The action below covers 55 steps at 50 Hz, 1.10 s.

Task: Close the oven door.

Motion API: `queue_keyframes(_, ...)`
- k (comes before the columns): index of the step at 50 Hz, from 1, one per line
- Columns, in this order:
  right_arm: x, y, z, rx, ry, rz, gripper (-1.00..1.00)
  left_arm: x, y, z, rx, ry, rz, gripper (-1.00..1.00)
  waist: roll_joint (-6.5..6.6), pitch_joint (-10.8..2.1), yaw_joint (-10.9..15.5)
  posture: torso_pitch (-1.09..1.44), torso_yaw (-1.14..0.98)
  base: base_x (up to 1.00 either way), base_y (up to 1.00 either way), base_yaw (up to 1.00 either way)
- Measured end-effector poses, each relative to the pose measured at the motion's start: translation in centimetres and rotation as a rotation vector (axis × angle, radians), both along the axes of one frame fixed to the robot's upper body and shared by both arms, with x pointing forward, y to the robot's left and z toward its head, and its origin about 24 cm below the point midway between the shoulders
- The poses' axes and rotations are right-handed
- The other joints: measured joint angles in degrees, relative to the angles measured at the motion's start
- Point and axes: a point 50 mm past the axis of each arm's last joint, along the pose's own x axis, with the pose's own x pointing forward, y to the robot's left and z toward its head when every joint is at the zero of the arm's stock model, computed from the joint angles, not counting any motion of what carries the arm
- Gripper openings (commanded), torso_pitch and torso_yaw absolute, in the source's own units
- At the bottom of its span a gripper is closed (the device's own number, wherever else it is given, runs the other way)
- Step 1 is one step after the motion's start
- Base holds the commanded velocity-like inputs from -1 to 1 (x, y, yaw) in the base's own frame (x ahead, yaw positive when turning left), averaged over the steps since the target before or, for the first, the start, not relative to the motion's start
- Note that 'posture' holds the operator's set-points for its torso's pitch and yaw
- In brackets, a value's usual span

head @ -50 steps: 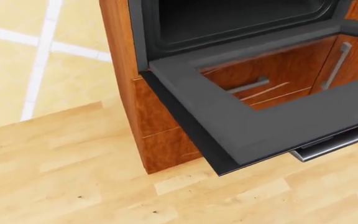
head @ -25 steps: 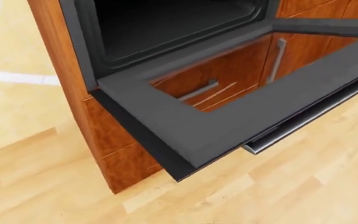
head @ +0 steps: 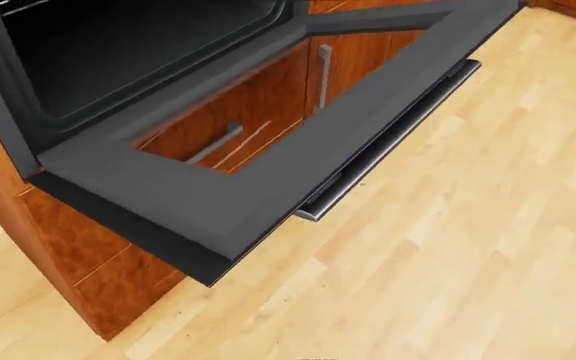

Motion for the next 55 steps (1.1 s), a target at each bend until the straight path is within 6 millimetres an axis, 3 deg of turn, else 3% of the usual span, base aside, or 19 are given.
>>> queue_keyframes(2,0.0,0.1,0.0,0.001,-0.001,0.004,1.00,-0.1,0.1,0.0,0.003,0.002,0.001,1.00,-2.21,-0.36,-0.5,0.00,0.00,-0.09,0.00,-0.50)
queue_keyframes(7,-0.4,-0.4,0.0,-0.005,0.013,-0.017,1.00,0.2,-0.9,-0.3,-0.026,0.004,-0.026,1.00,-0.68,-1.02,-2.0,0.00,0.00,-0.10,0.00,-0.46)
queue_keyframes(14,-0.3,-0.2,-0.1,0.002,0.015,-0.010,1.00,0.1,-0.2,0.0,-0.006,-0.006,-0.006,1.00,3.66,0.52,-0.5,0.00,0.00,-0.09,0.00,-0.37)
queue_keyframes(18,-0.4,-0.3,0.0,0.002,0.017,-0.011,1.00,0.0,-0.3,-0.1,-0.006,-0.003,-0.006,1.00,7.49,0.06,0.4,0.00,0.00,-0.10,0.00,-0.23)
queue_keyframes(19,-0.2,0.1,-0.2,0.011,0.012,-0.010,1.00,0.1,0.0,0.0,-0.001,-0.001,-0.004,1.00,6.73,0.28,0.9,0.00,0.00,-0.09,0.00,-0.20)
queue_keyframes(23,-0.2,0.8,-0.5,0.033,0.026,0.019,1.00,-0.1,0.2,0.0,0.006,0.000,0.009,1.00,6.62,-0.15,1.0,0.00,0.00,-0.09,0.00,-0.16)
queue_keyframes(25,-0.3,0.6,-0.5,0.030,0.028,0.014,1.00,0.1,0.2,0.1,0.008,-0.007,0.007,1.00,5.70,-0.22,0.8,0.00,0.00,-0.08,0.00,-0.02)
queue_keyframes(30,-0.2,0.2,-0.2,0.008,0.020,0.009,1.00,0.3,0.1,0.2,0.009,-0.018,-0.004,1.00,1.81,1.89,1.0,0.00,0.00,0.00,0.00,0.00)
queue_keyframes(33,-0.1,0.2,-0.2,0.015,0.016,0.011,1.00,0.0,0.1,0.1,0.007,-0.005,0.003,1.00,-1.21,1.86,1.2,0.00,0.00,0.00,0.00,0.00)
queue_keyframes(35,-0.1,0.0,-0.1,0.022,0.014,0.000,1.00,-0.1,-0.5,-0.2,-0.012,0.007,-0.002,1.00,-0.26,2.00,0.9,0.00,0.00,0.00,0.00,0.00)
queue_keyframes(40,-0.4,0.0,-0.3,0.055,0.016,-0.014,1.00,0.0,-0.5,-0.2,-0.016,0.008,-0.016,1.00,1.24,0.98,0.3,0.00,0.00,0.00,0.00,0.00)
queue_keyframes(50,-0.2,0.0,-0.3,0.104,0.001,-0.022,1.00,0.1,-0.2,0.0,-0.005,-0.007,-0.005,1.00,2.30,-0.16,-0.3,0.00,0.00,0.00,0.01,0.00)
queue_keyframes(55,-0.5,-0.2,-0.3,0.113,0.008,-0.033,1.00,0.0,-0.5,-0.2,-0.014,0.005,-0.012,1.00,4.13,-0.60,0.0,0.00,0.00,0.00,0.06,0.00)
